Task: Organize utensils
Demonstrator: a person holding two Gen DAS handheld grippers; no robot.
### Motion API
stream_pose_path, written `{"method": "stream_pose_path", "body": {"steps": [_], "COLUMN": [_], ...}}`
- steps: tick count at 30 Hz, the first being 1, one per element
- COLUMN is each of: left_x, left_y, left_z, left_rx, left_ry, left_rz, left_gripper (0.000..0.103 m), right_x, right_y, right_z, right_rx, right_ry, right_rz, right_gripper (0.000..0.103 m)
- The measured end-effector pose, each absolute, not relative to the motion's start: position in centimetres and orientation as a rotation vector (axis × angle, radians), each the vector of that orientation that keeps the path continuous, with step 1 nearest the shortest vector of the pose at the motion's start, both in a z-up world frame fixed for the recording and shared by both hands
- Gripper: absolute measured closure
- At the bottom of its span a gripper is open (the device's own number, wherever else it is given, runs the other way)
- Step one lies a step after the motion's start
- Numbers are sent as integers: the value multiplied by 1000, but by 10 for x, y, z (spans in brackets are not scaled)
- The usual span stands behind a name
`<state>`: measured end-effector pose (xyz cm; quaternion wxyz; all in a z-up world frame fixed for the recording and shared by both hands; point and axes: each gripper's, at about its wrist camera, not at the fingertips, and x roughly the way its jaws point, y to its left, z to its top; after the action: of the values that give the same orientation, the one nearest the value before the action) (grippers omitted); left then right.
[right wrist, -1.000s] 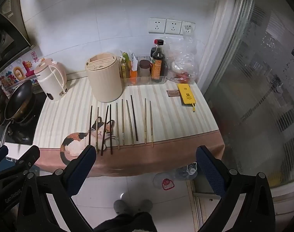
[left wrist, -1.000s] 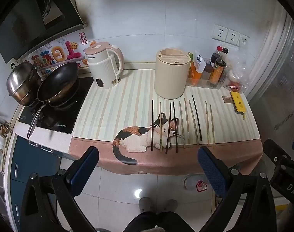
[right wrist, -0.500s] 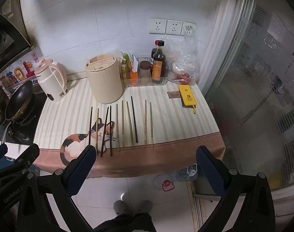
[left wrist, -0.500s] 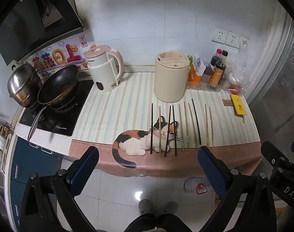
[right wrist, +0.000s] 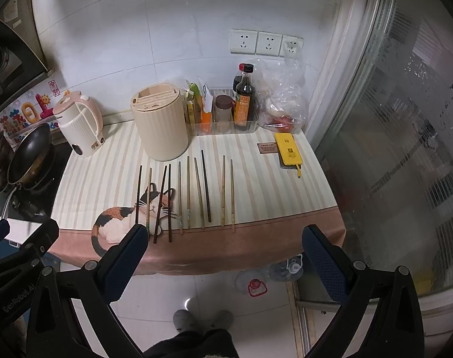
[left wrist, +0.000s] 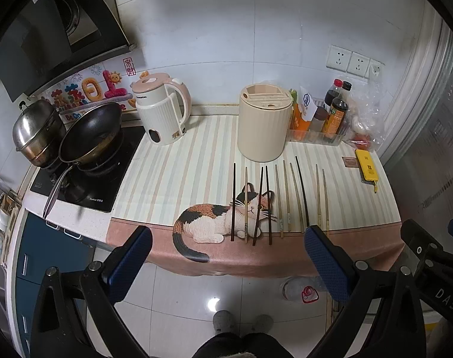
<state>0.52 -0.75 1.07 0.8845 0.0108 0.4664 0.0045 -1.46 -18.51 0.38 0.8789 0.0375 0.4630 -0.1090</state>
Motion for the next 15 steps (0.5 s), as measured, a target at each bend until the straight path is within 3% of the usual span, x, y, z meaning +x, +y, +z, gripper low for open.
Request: {"method": "stream_pose_path", "body": {"steps": [15], "left_x": [5], "left_y": [-7], "left_z": [10], "left_rx": [22], "left_ry": [966], "left_rz": [5], "left_gripper": [0], "right_x": [-14], "right_y": [-185], "right_z": [4], "right_rx": [75], "right_ry": [965], "right_rz": [-229], "right_gripper": [0]}}
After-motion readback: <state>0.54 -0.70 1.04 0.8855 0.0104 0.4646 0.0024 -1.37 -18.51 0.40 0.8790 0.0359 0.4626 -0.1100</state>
